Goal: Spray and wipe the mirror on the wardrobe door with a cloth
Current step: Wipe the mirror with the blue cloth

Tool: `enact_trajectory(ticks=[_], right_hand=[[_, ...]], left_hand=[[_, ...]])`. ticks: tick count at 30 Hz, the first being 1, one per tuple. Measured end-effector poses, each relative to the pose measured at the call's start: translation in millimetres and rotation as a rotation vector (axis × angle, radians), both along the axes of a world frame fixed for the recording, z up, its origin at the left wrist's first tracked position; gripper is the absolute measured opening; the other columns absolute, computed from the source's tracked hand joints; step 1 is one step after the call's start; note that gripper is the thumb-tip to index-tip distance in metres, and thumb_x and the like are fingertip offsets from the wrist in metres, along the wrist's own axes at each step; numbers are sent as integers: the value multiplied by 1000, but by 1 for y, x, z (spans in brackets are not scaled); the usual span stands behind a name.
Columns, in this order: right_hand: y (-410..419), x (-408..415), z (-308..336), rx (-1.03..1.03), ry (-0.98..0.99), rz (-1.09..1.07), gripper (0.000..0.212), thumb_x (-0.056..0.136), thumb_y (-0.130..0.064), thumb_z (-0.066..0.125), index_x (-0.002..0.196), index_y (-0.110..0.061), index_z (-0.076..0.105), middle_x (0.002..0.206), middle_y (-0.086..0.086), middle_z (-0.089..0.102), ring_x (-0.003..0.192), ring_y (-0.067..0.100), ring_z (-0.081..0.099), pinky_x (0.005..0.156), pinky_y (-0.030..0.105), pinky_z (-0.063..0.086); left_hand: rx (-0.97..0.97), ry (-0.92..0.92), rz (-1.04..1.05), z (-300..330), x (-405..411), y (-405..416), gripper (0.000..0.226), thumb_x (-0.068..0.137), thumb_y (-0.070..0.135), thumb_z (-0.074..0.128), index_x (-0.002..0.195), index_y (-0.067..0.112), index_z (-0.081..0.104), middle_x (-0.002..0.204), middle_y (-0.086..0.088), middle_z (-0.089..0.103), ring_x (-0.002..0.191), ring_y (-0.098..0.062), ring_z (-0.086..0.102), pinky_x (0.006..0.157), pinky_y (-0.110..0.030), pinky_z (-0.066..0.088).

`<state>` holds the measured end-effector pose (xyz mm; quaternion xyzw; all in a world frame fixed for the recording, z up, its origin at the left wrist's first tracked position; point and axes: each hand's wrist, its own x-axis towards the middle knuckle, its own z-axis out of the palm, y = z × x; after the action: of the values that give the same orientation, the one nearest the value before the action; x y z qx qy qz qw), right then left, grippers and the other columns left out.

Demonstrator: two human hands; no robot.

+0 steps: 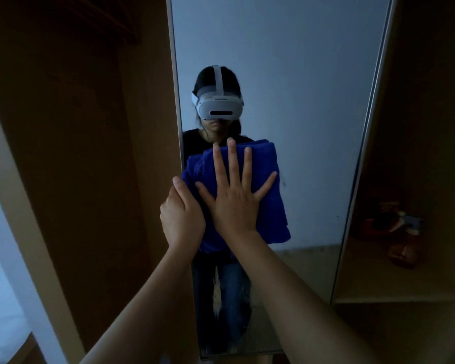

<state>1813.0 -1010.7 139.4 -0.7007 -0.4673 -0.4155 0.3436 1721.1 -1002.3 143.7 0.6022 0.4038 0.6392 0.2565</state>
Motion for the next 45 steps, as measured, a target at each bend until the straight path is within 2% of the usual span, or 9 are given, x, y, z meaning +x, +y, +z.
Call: enact_trajectory(ticks=[5,9,13,21,28,33,38,42,45], right_hand=[[-22,34,2,-50,89,9,74,93,-68,21,153,-32,-5,163,-1,3,148,22,-12,105,72,-10],[-44,76,4,-52,124,-23,74,93,-67,21,153,-31,-4,162,-4,0,148,23,-10,104,74,-5],[-60,106,3,-59,121,-42,74,94,-66,23,154,-28,2,162,-1,5,148,28,-2,104,76,-2],[-46,79,0,-4,235,-30,73,96,-63,23,154,-27,-3,162,4,9,148,32,1,102,79,1],[-18,14,-24,-165,-8,58,75,93,-65,26,155,-28,5,162,2,7,148,28,-5,106,73,-7],[-13,5,-28,-170,-42,26,66,97,-63,14,154,-30,14,161,-1,14,149,26,-1,110,70,-5],[-24,20,-18,-168,2,52,68,96,-64,26,154,-32,11,161,-2,13,148,25,7,109,70,-4],[-38,49,-7,-141,46,45,71,95,-66,27,153,-32,4,160,-3,10,148,23,2,108,68,-10],[-51,76,1,-119,96,38,73,94,-67,26,153,-31,2,161,-2,14,148,25,4,107,70,-6]], left_hand=[[-76,28,4,2,2,2,64,103,51,13,98,11,63,84,-5,67,75,-16,66,68,-32,55],[-112,44,23,7,4,-6,49,104,47,15,97,22,57,86,2,63,78,-10,62,67,-26,50],[-99,58,41,6,5,-12,48,105,43,17,96,19,58,89,-3,66,84,-19,65,77,-37,54],[-115,120,46,8,6,-13,53,105,41,19,114,10,61,99,-4,66,90,-18,63,80,-33,51],[-136,113,12,10,6,-14,69,102,52,8,109,13,63,86,-4,68,78,-17,67,76,-33,55],[-183,126,-13,16,3,-12,72,100,57,5,115,19,64,81,-2,68,71,-13,67,72,-35,58],[-183,156,-37,22,6,-22,58,103,50,10,129,29,56,113,0,67,101,-14,64,86,-34,54],[-242,131,3,20,15,-25,49,105,44,20,130,16,52,120,-3,63,109,-17,60,87,-31,48],[-317,159,100,12,27,-35,51,105,43,24,144,13,36,142,-10,47,128,-26,48,101,-39,41]])
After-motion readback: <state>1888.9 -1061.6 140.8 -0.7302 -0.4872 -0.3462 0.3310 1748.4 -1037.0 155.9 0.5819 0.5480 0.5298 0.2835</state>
